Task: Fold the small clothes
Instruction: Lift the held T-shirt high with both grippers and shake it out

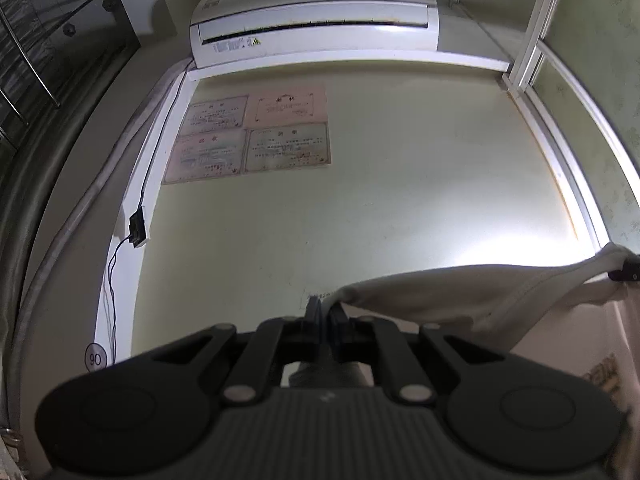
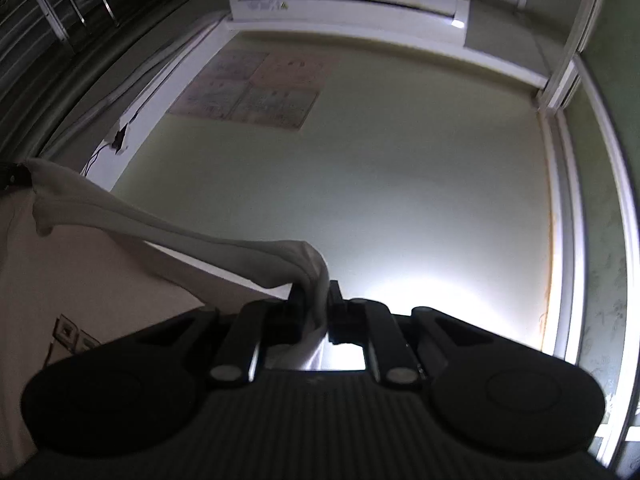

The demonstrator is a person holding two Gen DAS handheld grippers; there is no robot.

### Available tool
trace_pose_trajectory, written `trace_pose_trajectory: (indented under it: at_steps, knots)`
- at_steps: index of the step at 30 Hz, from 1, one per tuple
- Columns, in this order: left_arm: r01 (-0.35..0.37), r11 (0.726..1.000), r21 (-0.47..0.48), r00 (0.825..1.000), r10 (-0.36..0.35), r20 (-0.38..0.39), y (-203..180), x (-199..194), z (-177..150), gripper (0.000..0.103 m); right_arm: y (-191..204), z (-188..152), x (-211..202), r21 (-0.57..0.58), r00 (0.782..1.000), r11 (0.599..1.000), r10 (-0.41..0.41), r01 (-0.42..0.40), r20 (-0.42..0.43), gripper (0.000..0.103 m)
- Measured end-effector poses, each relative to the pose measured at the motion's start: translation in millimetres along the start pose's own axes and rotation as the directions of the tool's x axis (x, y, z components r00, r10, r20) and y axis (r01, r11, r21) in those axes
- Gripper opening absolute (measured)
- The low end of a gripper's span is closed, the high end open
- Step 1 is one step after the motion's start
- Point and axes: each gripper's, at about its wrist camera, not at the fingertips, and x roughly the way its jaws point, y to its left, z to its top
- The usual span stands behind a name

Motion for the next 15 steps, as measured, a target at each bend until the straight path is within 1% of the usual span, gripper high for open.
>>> trace_pose_trajectory:
  at_steps: [3,4,5,7,8,9,11,12,13,14,15]
  knots:
    - [-0.017,1.000,0.001,0.998,0.017,-0.054,0.7,11.7,-19.1,0.005,-10.9,-52.3,39.5,0.022,0.994,0.997,0.075,-0.074,-0.078,0.013]
    - [-0.022,1.000,0.002,0.996,0.022,-0.086,2.0,20.9,-30.4,0.005,-7.8,-67.7,37.1,0.032,0.990,0.995,0.098,-0.095,-0.104,0.013]
    - [-0.023,1.000,0.003,0.992,0.023,-0.120,7.6,32.2,-42.2,0.005,-5.4,-84.5,47.2,0.048,0.983,0.992,0.119,-0.114,-0.142,0.013]
    - [-0.030,0.999,0.015,0.977,0.032,-0.209,3.9,60.8,-72.3,0.005,0.5,-121.9,73.4,0.071,0.963,0.988,0.150,-0.138,-0.223,0.013]
    - [-0.033,0.999,0.025,0.966,0.038,-0.257,-1.1,75.7,-90.4,0.005,4.4,-144.3,74.4,0.083,0.952,0.984,0.171,-0.155,-0.253,0.013]
    - [-0.034,0.999,0.039,0.951,0.044,-0.307,-5.8,93.1,-110.9,0.005,7.9,-167.1,90.1,0.096,0.939,0.983,0.180,-0.158,-0.295,0.013]
    - [-0.042,0.997,0.072,0.915,0.067,-0.398,-16.6,128.7,-156.2,0.005,14.4,-212.3,121.4,0.117,0.911,0.981,0.188,-0.156,-0.367,0.013]
    - [-0.043,0.995,0.089,0.894,0.078,-0.441,-22.9,148.3,-182.9,0.005,16.6,-237.8,138.4,0.128,0.898,0.980,0.189,-0.150,-0.398,0.013]
    - [-0.049,0.994,0.102,0.871,0.092,-0.482,-30.2,167.6,-211.8,0.010,23.3,-269.5,161.4,0.147,0.881,0.981,0.182,-0.130,-0.436,0.014]
    - [-0.060,0.992,0.112,0.842,0.111,-0.528,-37.7,187.3,-245.4,0.012,30.4,-301.5,177.8,0.166,0.863,0.978,0.188,-0.122,-0.469,0.024]
    - [-0.055,0.989,0.135,0.792,0.125,-0.598,-46.5,207.7,-285.5,0.027,42.0,-338.6,199.2,0.166,0.831,0.980,0.181,-0.108,-0.526,0.036]
